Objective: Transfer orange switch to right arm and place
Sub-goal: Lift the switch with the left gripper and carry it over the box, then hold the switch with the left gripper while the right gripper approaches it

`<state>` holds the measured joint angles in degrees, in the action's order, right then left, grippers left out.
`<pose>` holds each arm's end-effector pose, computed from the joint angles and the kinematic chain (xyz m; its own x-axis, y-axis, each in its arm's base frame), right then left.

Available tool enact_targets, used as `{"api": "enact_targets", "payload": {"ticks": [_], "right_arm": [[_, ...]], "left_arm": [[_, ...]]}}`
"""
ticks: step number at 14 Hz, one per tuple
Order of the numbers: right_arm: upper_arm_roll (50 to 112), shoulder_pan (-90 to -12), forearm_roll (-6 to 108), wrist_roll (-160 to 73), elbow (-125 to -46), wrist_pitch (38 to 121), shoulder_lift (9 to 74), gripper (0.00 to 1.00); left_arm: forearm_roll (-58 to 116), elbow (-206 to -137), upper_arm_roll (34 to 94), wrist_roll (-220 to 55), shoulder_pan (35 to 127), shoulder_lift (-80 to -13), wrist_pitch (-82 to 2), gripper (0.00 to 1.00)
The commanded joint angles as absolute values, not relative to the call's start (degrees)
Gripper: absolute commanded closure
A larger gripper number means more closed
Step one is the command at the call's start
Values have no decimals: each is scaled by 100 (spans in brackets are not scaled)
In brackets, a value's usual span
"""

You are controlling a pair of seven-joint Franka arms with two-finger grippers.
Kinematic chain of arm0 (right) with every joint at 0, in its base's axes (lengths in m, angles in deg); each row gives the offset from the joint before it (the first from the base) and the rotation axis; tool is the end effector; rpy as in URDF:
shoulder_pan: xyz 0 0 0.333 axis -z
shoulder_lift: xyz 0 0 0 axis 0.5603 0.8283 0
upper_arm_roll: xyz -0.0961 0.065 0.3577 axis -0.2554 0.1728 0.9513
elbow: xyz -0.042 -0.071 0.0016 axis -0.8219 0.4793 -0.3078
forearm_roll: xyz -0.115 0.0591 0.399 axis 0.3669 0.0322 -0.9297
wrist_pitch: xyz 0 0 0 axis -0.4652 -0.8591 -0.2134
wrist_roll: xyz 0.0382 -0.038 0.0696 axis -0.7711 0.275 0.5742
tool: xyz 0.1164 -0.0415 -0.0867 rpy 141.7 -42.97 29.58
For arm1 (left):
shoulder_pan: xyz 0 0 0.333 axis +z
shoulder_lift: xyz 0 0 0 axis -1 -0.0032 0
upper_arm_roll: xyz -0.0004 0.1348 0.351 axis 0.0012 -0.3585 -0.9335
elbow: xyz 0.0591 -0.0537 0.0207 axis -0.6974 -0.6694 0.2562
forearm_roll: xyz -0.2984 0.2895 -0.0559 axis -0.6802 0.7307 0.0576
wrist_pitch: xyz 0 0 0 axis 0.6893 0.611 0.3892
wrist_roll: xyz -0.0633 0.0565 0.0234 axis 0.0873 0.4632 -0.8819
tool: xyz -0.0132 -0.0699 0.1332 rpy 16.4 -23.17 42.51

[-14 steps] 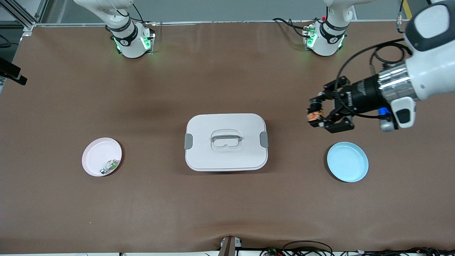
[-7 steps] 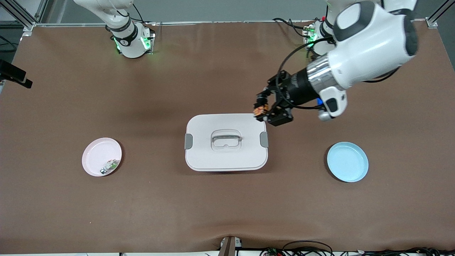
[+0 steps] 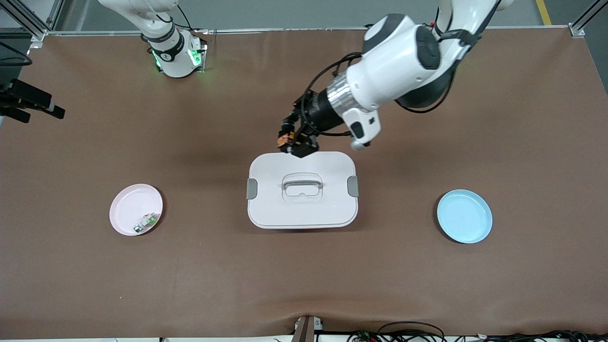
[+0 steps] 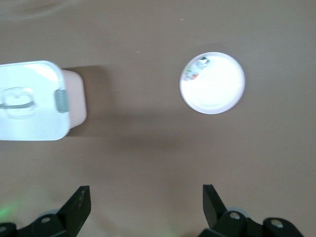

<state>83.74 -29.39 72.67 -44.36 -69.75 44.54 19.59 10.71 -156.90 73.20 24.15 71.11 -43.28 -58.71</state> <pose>0.5723 -0.0297 0.6744 0.9988 -0.0107 -0.0473 -0.0229 -0.9639 -0.2652 0.5674 -0.5320 0.5477 0.0896 0.7233 -0.6847 0.9944 -0.0264 0.1022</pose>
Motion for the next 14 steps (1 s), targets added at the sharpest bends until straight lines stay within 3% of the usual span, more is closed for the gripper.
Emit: {"api": "enact_targets", "payload": {"ticks": [1,7,14], "right_arm": [[8398,-3029,6554,-4321,-7266,4764,1999,0],[8407,-3513,5849,-4347,-8197,5915,1946,0],[8407,-4110,4917,-4259,-9270,6891,1902,0]], "left_arm": [[1521,-15601,7251,2876,6689,-4631,-6459,79],[2164,-15574,7242,3528,6047,-5238,-7427,79],[2164,-15583,7057,3537,5817,-5274,-7480,79]]}}
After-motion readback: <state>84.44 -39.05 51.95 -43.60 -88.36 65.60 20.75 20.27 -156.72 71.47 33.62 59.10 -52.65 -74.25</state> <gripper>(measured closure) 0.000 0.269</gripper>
